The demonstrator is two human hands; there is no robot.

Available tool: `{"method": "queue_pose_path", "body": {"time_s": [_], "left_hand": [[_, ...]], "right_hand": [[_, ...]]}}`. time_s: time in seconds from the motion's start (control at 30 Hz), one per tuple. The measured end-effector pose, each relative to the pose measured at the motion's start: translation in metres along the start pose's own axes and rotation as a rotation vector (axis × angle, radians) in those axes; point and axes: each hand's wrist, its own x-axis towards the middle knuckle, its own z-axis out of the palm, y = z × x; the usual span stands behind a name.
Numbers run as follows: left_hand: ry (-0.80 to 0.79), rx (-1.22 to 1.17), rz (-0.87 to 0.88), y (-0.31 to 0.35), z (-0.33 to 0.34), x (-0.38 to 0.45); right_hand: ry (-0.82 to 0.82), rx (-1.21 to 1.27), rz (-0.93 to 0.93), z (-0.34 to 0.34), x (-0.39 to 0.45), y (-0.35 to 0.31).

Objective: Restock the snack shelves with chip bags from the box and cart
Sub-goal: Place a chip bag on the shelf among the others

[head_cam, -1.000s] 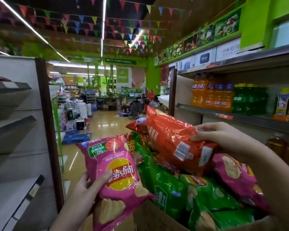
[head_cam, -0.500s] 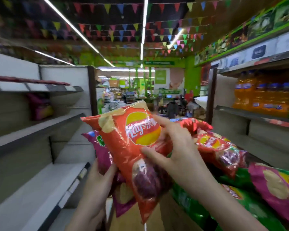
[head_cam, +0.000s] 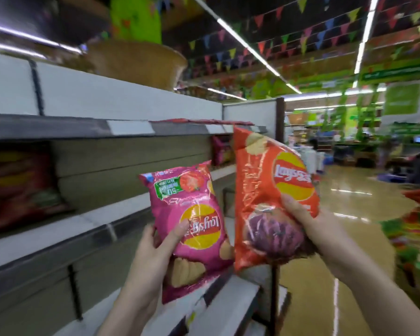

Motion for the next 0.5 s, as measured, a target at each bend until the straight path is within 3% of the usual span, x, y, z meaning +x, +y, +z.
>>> {"method": "queue_pose_path", "body": {"time_s": [0.3,0.5], "left_hand": [[0.257,0.14,0.053,0.053,-0.114,-0.07],[0.363,0.232,0.093,0.097,-0.181,-0.129]], "right_hand": [[-0.402,-0.111,0.136,0.114,-0.032,-0.004],[-0.57,-0.057,0.168,0.197,-0.083,-0.015]]}}
